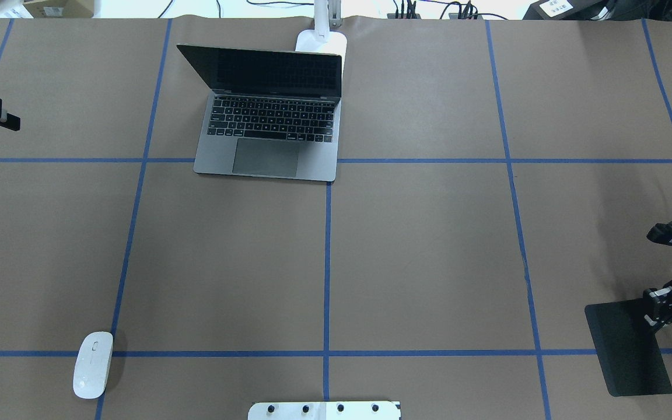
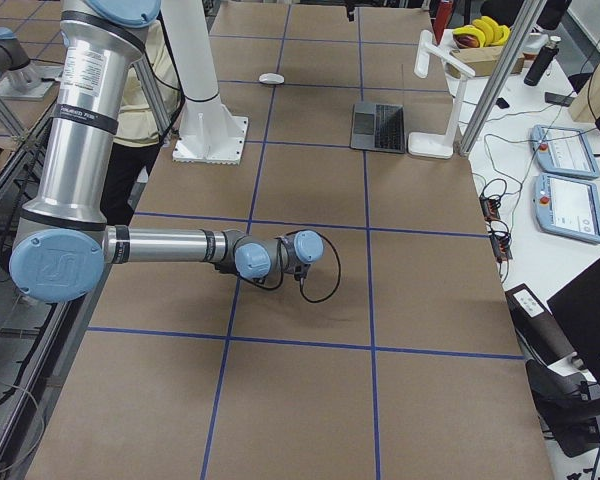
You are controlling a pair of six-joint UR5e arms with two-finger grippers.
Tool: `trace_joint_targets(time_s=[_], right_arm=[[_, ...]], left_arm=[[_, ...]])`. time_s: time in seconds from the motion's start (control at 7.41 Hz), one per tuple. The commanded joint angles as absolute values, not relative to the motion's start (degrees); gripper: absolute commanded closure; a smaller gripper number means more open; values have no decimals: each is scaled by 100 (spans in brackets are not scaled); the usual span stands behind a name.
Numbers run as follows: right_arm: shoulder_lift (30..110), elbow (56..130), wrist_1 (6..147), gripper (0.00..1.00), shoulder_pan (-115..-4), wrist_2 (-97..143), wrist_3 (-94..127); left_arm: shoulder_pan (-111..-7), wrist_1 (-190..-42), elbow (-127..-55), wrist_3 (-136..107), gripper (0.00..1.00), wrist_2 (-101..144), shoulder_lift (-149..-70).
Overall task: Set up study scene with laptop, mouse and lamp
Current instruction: 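Lift the mouse pad with the right gripper and carry it toward the laptop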
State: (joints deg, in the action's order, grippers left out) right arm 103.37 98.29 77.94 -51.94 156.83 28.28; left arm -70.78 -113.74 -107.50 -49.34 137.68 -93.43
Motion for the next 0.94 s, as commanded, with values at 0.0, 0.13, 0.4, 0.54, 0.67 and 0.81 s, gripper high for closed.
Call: trace_joint_targets(time_s=[0.0, 0.13, 0.4, 0.54, 0.67, 0.81], right_arm=[[10065, 10098, 7813, 100, -5456, 15566, 3172], [9846, 10168, 7840, 100, -5658, 15487, 3199], [9301, 10282, 7849, 100, -5949, 15295, 3427], [9073, 10396, 7875, 100, -6002, 14980, 3550], [8748, 10450, 8014, 100, -6038, 14689, 3707], [8301, 10511, 8581, 100, -6055, 14426, 3744]], left_arm=[[-7285, -11338, -10548, -4494, 1, 13982, -9343], [-7399, -11338, -10425, -4221, 1, 14088, -9343], [-7610, -11329, -10117, -3746, 1, 14325, -9360], [-7655, -11259, -10081, -3727, 1, 14335, -9360], [-7777, -11250, -9968, -3561, 1, 14326, -9360], [-7909, -11241, -9775, -3255, 1, 14274, -9360]])
